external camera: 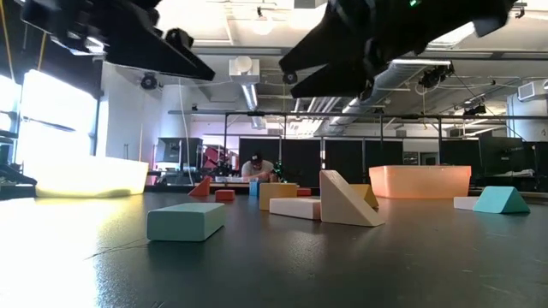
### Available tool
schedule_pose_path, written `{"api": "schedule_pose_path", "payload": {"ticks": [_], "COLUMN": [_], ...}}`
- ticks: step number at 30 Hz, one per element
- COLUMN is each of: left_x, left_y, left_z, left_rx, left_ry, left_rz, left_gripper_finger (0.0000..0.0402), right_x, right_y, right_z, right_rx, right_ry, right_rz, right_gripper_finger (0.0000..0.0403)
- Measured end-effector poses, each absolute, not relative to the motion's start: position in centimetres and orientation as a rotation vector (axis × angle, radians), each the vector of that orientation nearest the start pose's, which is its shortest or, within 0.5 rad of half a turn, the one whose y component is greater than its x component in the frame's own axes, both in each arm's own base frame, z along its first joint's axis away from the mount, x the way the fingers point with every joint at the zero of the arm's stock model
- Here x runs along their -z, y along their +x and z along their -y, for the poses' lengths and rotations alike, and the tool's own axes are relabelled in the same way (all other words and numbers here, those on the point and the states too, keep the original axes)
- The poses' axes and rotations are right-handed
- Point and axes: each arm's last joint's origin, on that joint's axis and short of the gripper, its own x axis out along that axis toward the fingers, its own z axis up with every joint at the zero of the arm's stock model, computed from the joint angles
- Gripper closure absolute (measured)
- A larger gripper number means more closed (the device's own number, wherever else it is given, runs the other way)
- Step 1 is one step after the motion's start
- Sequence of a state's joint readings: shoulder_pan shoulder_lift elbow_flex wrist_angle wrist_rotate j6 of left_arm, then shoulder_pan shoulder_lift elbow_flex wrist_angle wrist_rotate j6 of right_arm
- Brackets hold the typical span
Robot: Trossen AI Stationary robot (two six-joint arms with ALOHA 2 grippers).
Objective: Sort blocks by size
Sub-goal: Put the light orange triangular block into the orange bin
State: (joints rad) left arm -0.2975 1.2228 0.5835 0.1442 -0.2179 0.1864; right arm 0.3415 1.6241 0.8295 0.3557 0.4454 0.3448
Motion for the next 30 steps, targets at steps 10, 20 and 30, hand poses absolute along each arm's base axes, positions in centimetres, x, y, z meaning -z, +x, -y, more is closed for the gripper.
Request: {"api": "schedule_pose_path", "payload": {"ticks": [10,20,30], "left_x": [-20.7,-20.7,-19.5], "left_y": [23.3,23.3,22.6], "left_z": [8.1,8.0,7.5], "left_rx": [0.239,0.142,0.009], "left_ry": [0.324,0.2,0.054], "left_rz": [-0.466,-0.483,-0.626], "left_gripper_finger": [0.0186,0.0186,0.0186], "right_x": [-19.3,-18.8,-16.8], "right_y": [31.2,31.5,32.8], "right_z": [-11.6,-9.6,-7.2], "right_rx": [0.151,0.274,0.143], "right_ry": [0.2,0.164,0.108], "right_rz": [-0.391,-0.433,-0.546], "right_gripper_finger": [0.0114,0.0114,0.0114]}}
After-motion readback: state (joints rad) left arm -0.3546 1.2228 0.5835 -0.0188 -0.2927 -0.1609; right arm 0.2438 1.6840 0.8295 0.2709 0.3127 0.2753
